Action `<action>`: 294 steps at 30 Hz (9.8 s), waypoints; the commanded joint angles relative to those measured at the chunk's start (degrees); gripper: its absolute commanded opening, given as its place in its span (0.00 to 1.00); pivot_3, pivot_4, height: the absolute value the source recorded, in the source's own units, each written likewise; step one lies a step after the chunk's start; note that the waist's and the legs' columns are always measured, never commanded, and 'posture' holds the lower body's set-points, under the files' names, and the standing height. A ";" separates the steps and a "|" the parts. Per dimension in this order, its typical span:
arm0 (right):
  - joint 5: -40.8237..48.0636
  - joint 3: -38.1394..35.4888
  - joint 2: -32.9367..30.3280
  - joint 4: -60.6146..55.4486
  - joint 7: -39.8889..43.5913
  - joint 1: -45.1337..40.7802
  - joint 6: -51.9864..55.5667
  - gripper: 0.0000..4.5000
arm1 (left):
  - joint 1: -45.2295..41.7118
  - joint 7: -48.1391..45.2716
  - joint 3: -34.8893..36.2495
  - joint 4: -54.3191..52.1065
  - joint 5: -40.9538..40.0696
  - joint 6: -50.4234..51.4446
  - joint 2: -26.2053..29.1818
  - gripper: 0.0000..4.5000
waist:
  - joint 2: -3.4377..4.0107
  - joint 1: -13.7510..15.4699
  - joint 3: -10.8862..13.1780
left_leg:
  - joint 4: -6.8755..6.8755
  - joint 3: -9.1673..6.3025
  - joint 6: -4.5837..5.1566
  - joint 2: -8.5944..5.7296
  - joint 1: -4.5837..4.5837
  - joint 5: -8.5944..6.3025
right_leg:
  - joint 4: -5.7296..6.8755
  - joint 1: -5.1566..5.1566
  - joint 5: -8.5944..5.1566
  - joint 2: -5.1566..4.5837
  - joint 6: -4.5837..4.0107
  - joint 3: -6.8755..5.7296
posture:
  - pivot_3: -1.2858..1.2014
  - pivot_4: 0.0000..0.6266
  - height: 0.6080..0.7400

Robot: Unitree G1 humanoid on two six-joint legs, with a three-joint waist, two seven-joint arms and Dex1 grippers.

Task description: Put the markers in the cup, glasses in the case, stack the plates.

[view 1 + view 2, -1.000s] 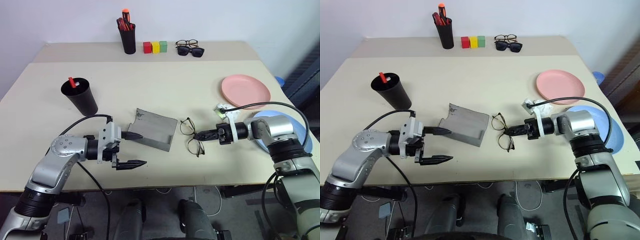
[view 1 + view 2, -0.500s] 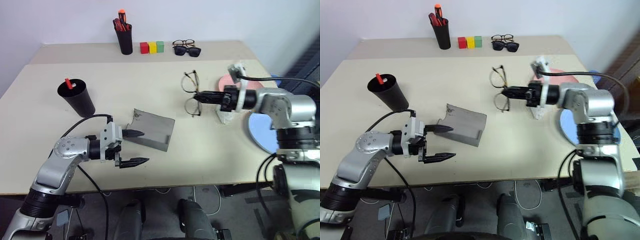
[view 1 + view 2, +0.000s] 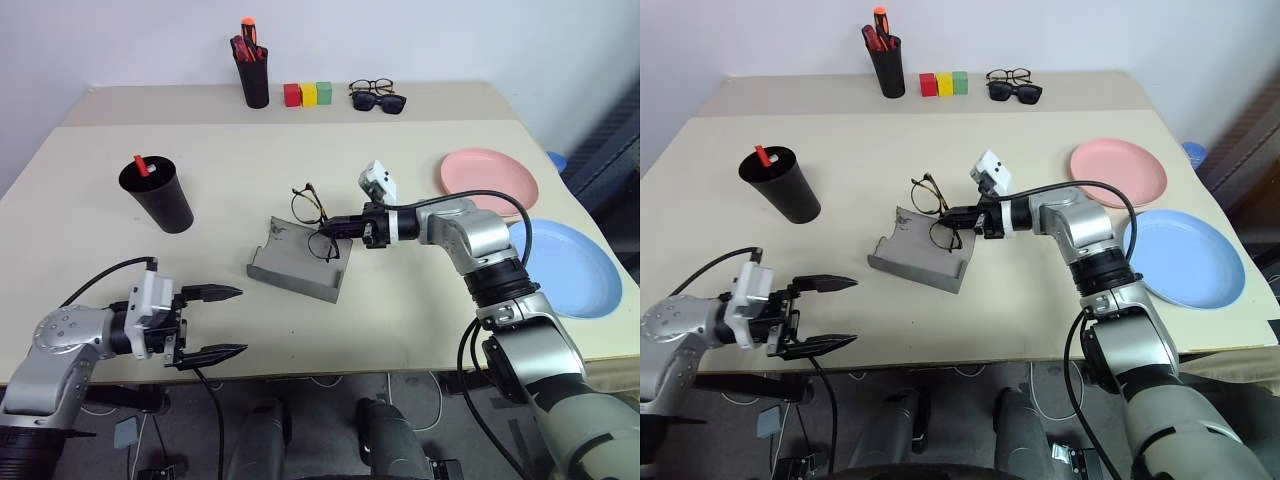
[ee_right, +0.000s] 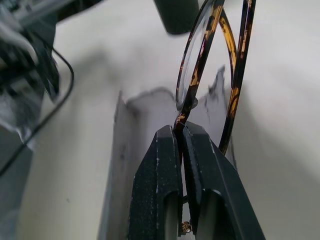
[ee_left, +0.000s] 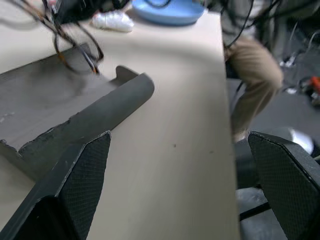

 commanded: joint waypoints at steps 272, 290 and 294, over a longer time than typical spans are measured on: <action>-6.97 -24.92 -7.53 -4.58 -41.75 25.67 -26.28 0.74 | -41.37 38.57 -23.89 11.62 22.09 18.46 -36.14 1.00 | 0.53 0.01 -0.26 | 0.79 -0.07 0.37 -0.15 -0.03 -0.20 | -0.04 0.50 0.17 -0.02 0.33 0.06 | 0.52 0.24 1.00; -7.50 -25.10 -5.01 -2.55 -44.34 24.57 -27.98 0.01 | -39.21 38.14 -23.99 10.25 21.99 18.32 -34.57 1.00 | 0.53 0.40 -0.27 | 0.80 -0.08 0.37 -0.15 -0.02 -0.20 | -0.05 0.54 0.17 -0.01 0.34 0.06 | 0.52 0.24 1.00; -5.96 -26.38 -6.54 -6.04 -43.57 21.46 -26.70 0.01 | -38.60 38.42 -24.12 9.74 21.90 18.58 -34.86 1.00 | 0.53 0.42 -0.27 | 0.79 -0.08 0.37 -0.15 -0.02 -0.20 | -0.04 0.53 0.17 -0.01 0.36 0.06 | 0.52 0.24 1.00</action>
